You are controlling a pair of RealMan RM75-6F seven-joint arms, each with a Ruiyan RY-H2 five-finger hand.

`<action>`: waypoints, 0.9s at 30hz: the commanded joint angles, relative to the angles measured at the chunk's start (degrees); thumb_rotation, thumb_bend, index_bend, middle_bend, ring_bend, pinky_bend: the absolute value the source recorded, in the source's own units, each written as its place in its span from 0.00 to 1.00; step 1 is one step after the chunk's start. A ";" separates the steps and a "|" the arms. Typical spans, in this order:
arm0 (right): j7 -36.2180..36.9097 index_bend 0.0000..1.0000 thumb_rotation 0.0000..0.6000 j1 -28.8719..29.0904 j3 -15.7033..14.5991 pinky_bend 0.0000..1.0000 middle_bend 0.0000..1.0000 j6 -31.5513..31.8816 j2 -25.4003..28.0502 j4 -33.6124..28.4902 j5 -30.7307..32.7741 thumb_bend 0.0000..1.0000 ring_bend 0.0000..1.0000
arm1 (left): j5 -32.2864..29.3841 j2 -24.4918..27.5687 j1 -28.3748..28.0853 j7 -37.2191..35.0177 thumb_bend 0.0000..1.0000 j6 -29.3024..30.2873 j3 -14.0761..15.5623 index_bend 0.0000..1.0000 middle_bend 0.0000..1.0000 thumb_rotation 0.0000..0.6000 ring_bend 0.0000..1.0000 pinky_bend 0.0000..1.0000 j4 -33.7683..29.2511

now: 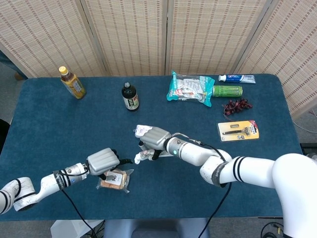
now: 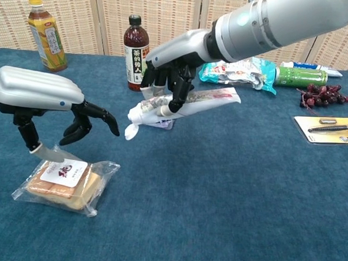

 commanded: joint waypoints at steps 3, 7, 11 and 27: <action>-2.22 1.00 1.00 -2.42 -1.55 0.51 0.81 3.81 1.21 -2.06 -0.04 1.00 0.79 | -1.80 2.25 1.76 0.48 0.23 1.18 -0.10 0.17 0.62 1.00 0.52 0.38 -0.63; -4.77 0.98 1.00 -4.65 -3.13 0.50 0.76 7.26 1.31 -3.77 0.25 1.00 0.75 | -3.17 3.59 3.66 0.56 0.23 2.35 -0.03 0.17 0.62 1.00 0.52 0.38 -0.58; -7.54 0.87 1.00 -6.98 -4.49 0.48 0.69 10.99 0.24 -4.28 0.91 0.94 0.69 | -4.68 4.36 5.60 0.38 0.23 3.40 -0.17 0.17 0.62 1.00 0.52 0.38 -0.36; -19.08 0.32 1.00 -11.81 -6.48 0.41 0.34 17.82 -5.42 -2.48 3.47 0.42 0.40 | -8.39 6.89 11.34 1.38 0.23 5.30 -1.16 0.17 0.61 1.00 0.51 0.38 -0.37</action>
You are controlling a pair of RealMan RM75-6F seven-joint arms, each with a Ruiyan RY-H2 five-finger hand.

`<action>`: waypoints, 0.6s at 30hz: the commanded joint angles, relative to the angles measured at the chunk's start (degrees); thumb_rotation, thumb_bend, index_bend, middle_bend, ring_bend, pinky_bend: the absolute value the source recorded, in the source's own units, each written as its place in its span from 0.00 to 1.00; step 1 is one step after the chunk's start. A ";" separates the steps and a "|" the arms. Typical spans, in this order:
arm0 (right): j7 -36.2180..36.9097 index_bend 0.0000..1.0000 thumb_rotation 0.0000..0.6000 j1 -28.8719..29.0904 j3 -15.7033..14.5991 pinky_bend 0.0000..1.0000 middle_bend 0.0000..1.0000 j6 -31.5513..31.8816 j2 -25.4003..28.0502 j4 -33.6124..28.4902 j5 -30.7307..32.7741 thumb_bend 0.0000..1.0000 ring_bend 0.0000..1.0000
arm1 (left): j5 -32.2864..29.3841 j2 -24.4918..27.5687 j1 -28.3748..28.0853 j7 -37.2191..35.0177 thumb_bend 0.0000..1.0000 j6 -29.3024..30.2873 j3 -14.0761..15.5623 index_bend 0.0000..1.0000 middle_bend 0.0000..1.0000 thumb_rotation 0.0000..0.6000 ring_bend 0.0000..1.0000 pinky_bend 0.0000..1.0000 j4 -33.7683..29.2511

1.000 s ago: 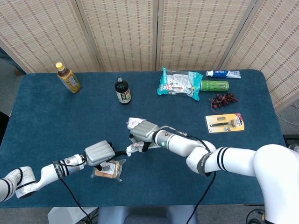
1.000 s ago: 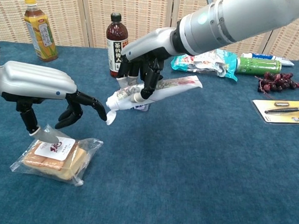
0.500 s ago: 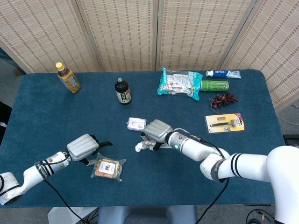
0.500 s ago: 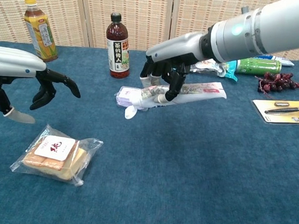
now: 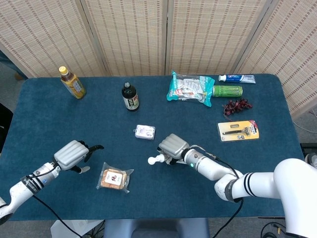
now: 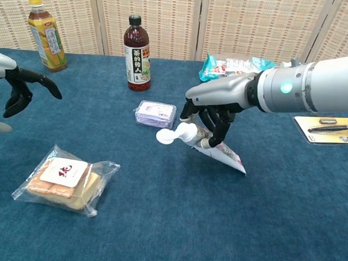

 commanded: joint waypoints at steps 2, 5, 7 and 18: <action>-1.78 0.18 1.00 -0.67 0.47 0.39 0.25 0.94 0.48 -0.76 0.99 0.29 0.34 | -0.70 0.31 0.88 -0.08 0.23 0.14 -0.45 0.17 0.61 1.00 0.51 0.38 0.06; -2.42 0.04 1.00 -1.40 1.04 0.38 0.15 1.97 1.47 -2.08 1.70 0.14 0.28 | -1.26 0.54 1.72 -0.24 0.23 0.51 -0.85 0.17 0.61 1.00 0.51 0.38 0.13; -2.43 0.01 1.00 -2.30 1.47 0.37 0.12 3.17 2.62 -3.27 1.99 0.10 0.25 | -1.84 0.82 2.44 -0.29 0.23 0.88 -1.17 0.17 0.60 1.00 0.50 0.38 0.12; -1.54 0.04 1.00 -12.86 1.03 0.39 0.21 16.33 14.56 -14.05 2.90 0.10 0.26 | -14.85 2.08 11.28 4.21 0.23 6.03 -5.69 0.17 0.54 1.00 0.42 0.38 -1.01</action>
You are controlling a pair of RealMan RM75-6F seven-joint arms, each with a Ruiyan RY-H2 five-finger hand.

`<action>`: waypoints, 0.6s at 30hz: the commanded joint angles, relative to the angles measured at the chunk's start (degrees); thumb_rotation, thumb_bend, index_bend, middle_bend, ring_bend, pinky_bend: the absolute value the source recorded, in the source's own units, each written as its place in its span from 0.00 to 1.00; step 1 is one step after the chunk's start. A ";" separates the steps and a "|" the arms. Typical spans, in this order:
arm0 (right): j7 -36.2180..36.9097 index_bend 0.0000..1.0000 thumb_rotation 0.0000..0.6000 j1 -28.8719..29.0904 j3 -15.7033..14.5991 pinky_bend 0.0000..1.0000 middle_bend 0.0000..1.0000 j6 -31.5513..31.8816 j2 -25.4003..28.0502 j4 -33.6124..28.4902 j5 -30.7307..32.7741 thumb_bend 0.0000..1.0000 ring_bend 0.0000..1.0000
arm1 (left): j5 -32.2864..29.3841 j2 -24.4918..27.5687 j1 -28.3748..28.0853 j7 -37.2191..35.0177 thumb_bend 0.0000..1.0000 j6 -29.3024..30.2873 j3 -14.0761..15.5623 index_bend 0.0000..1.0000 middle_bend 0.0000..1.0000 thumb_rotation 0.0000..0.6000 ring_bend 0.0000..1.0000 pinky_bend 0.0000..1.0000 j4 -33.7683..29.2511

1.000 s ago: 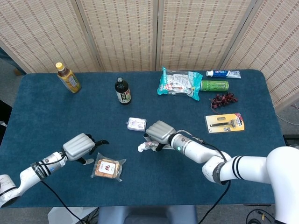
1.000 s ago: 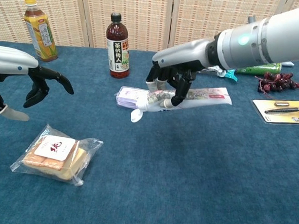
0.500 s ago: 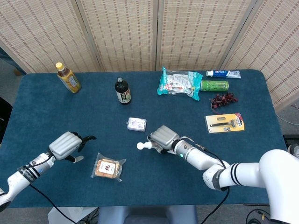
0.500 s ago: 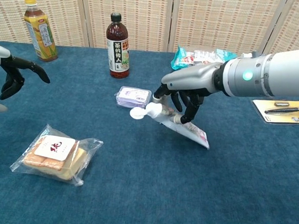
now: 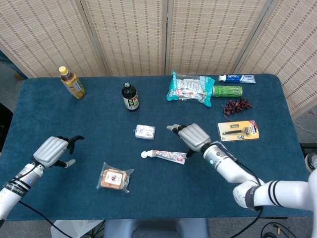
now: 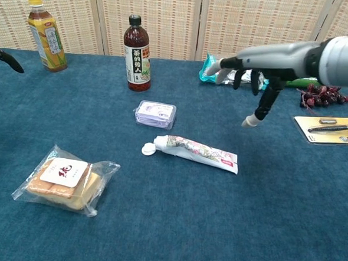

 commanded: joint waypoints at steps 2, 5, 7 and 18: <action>0.79 0.07 1.00 -6.20 -0.81 0.40 0.24 6.73 5.53 -4.70 -0.45 0.12 0.28 | -7.01 0.02 5.33 2.86 0.23 4.09 -2.89 0.17 0.52 1.00 0.41 0.38 0.10; -0.36 0.12 1.00 -10.22 -1.80 0.41 0.26 11.76 7.33 -6.25 -1.21 0.17 0.29 | -10.93 -0.49 8.31 6.23 0.23 6.88 -4.27 0.17 0.51 1.00 0.40 0.38 0.33; -1.73 0.15 1.00 -13.06 -2.51 0.41 0.28 15.56 8.16 -7.39 -1.92 0.18 0.31 | -13.28 -1.03 10.31 9.23 0.23 9.07 -5.09 0.17 0.50 1.00 0.40 0.38 0.21; -6.03 0.26 1.00 -29.10 -6.18 0.41 0.35 34.48 9.14 -11.50 -10.92 0.18 0.34 | -16.73 -2.88 18.93 13.41 0.23 17.31 -6.69 0.17 0.48 1.00 0.39 0.37 -2.02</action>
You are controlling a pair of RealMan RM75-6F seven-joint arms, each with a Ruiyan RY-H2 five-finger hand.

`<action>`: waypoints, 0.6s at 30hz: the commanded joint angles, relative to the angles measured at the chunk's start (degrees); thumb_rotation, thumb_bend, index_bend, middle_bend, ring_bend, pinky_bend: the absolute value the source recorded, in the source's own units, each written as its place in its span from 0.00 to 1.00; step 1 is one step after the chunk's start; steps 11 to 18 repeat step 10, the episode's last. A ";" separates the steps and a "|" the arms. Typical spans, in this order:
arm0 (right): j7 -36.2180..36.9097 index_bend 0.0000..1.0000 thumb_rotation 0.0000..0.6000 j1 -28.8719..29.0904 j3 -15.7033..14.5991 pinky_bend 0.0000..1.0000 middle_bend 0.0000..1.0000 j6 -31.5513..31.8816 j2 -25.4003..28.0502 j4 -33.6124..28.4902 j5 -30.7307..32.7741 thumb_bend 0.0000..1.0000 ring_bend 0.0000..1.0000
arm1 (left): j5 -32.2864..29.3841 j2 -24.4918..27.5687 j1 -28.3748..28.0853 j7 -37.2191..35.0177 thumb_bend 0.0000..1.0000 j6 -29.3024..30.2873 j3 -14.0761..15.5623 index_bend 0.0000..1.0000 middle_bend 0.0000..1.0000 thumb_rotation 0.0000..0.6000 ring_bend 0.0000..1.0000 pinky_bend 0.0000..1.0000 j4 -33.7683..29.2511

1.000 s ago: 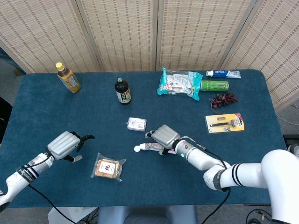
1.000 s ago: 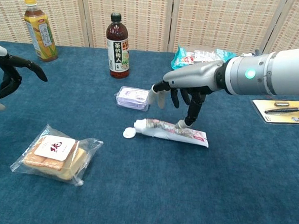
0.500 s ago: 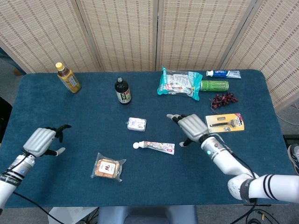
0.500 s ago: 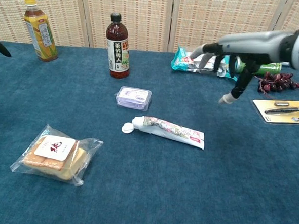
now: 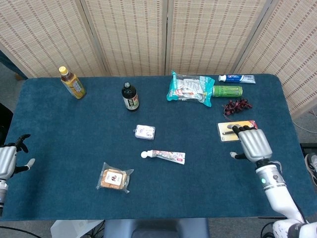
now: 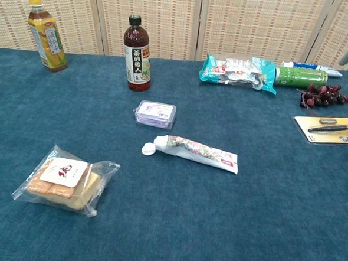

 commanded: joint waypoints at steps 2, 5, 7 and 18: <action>-1.60 0.28 1.00 -7.66 -2.34 0.41 0.36 7.72 0.15 -1.89 -5.90 0.18 0.35 | 1.56 -0.85 2.83 0.79 0.23 3.60 -0.10 0.17 0.48 1.00 0.39 0.37 -0.76; -2.14 0.30 1.00 -11.05 -2.93 0.41 0.36 10.40 -0.09 -2.26 -8.35 0.18 0.35 | 3.32 -1.30 4.34 1.87 0.23 6.06 -0.09 0.17 0.47 1.00 0.39 0.36 -1.77; -2.71 0.30 1.00 -12.95 -3.10 0.41 0.36 11.79 -0.41 -2.21 -10.15 0.18 0.35 | 4.41 -1.57 5.20 1.89 0.23 7.51 -0.34 0.17 0.47 1.00 0.38 0.36 -2.54; -2.93 0.30 1.00 -14.97 -2.90 0.41 0.36 12.64 -0.56 -2.37 -12.04 0.18 0.35 | 5.75 -1.64 5.97 1.99 0.23 8.36 -0.53 0.17 0.47 1.00 0.38 0.36 -3.25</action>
